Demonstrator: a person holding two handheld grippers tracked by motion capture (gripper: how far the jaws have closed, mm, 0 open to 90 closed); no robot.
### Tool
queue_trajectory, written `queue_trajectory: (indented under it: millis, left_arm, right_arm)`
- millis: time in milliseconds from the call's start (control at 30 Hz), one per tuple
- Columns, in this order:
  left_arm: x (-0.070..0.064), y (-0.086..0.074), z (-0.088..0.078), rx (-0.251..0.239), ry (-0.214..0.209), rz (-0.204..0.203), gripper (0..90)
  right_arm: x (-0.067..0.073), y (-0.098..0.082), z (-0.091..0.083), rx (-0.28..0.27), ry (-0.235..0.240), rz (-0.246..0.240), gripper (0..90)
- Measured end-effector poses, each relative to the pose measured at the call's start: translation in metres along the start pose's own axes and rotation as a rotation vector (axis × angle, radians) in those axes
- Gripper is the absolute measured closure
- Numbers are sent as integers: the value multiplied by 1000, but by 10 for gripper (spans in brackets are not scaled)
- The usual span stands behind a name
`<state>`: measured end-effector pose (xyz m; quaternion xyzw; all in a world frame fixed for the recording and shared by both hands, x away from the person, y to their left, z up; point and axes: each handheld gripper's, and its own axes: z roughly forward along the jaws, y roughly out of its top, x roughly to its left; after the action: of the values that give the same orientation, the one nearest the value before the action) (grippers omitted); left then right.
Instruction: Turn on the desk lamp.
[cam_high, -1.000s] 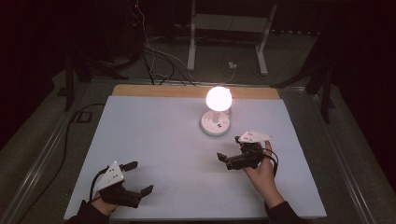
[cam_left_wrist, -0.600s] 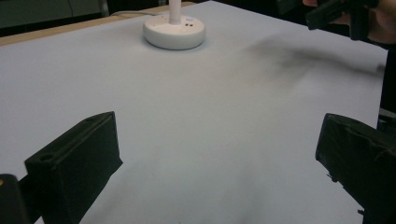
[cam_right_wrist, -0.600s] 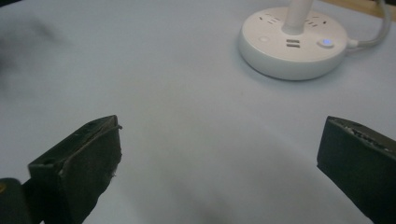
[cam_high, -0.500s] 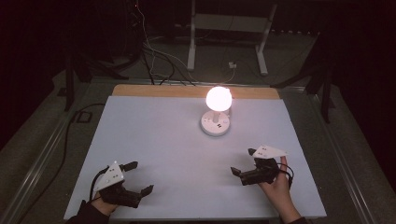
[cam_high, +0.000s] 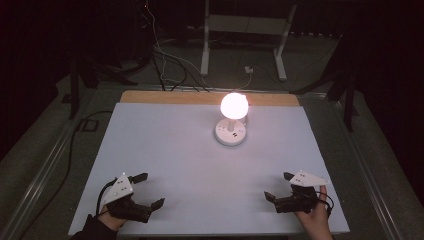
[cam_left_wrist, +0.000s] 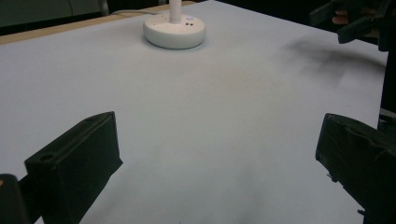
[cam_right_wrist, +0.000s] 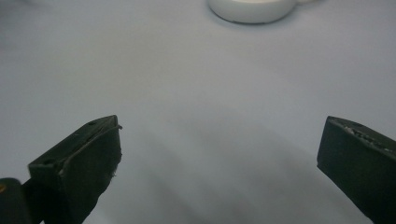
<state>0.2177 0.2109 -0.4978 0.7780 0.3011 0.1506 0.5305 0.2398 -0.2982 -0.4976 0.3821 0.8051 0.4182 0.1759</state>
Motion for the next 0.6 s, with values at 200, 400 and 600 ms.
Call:
queue_trajectory:
  millis: [200, 400, 600]
  left_arm:
    - [0, 0, 0, 2, -1, 2, 4]
    - [0, 0, 1, 2, -3, 1, 4]
    - [0, 0, 1, 4, -2, 0, 4]
  right_arm:
    - [-3, -15, -9, 17, -19, -11, 0]
    - [-5, -21, -10, 7, -30, -15, 0]
    - [-7, -19, -9, -7, -32, -18, 0]
